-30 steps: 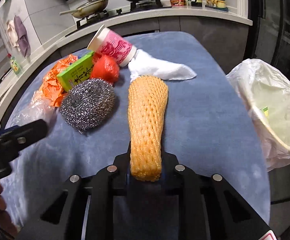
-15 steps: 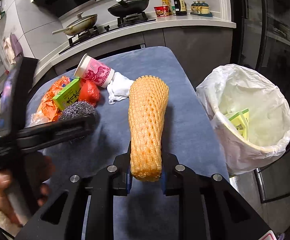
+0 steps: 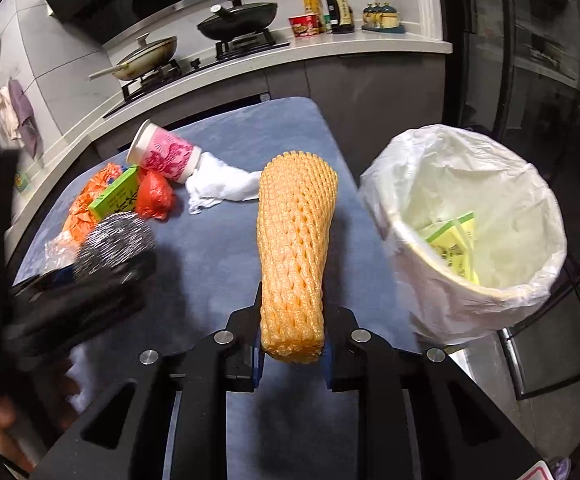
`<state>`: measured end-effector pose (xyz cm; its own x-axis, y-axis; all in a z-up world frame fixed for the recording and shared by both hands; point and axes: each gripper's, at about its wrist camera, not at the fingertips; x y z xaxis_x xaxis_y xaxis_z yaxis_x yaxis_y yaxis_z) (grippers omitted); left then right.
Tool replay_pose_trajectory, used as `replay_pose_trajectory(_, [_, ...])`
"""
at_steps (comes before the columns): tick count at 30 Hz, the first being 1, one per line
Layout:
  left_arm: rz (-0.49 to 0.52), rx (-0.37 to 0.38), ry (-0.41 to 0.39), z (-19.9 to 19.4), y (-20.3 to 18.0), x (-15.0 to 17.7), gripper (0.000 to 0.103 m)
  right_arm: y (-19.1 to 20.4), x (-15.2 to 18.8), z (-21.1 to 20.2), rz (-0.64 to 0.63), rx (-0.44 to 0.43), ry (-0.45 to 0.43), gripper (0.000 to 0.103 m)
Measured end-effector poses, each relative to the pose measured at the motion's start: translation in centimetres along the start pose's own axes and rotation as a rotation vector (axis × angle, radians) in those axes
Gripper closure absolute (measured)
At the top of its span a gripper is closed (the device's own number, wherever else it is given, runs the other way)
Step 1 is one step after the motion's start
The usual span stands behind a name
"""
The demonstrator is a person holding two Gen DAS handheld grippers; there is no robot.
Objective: Collect trash
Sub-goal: 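Carry the steel wool and mesh sleeve over the bin with both tools, then open both tools over the bin, dropping steel wool and mesh sleeve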
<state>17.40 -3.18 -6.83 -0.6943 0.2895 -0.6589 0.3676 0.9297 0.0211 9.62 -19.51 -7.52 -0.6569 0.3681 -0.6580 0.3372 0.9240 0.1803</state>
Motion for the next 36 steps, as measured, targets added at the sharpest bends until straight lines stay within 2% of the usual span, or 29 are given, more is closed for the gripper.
replay_pose_trajectory(3, [0.052,0.031,-0.068,-3.2,-0.9,1.3,0.029,-1.1,-0.1,-1.0,0.017,0.02,-0.014,0.082])
replay_pose_trajectory(8, [0.093,0.109,-0.133,-7.2,-2.1,2.3,0.029,-2.7,-0.1,-2.8,0.036,0.049,-0.041,0.082])
replay_pose_trajectory(12, [0.125,0.152,-0.128,-8.3,-3.8,1.9,0.029,-4.1,-0.2,-4.0,0.047,0.071,-0.057,0.081])
replay_pose_trajectory(17, [0.138,0.236,-0.119,-7.8,-6.6,0.1,0.029,-7.0,-1.3,-5.2,0.086,0.107,-0.09,0.081])
replay_pose_trajectory(23, [0.19,0.337,-0.11,-5.1,-12.5,-3.4,0.029,-12.0,-3.3,-4.0,0.114,0.197,-0.088,0.081])
replay_pose_trajectory(29, [0.225,0.512,0.051,0.9,-18.3,-6.7,0.028,-16.3,-5.1,-1.9,0.14,0.263,-0.067,0.078])
replay_pose_trajectory(32, [0.236,0.554,0.098,3.5,-20.4,-7.7,0.028,-17.9,-5.3,-0.6,0.16,0.268,-0.05,0.078])
replay_pose_trajectory(36, [0.238,0.564,0.153,6.2,-22.0,-8.2,0.027,-19.1,-5.5,0.8,0.165,0.278,-0.026,0.078])
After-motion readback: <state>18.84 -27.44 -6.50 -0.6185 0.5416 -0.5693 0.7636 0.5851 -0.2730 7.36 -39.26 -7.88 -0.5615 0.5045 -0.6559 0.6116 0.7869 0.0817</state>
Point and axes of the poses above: each gripper's, at about its wrist camera, not at the fingertips, and z roughly the way its jaws point, y to its left, x to its underside, and after that the axes turned 1 degree about -y, right-handed
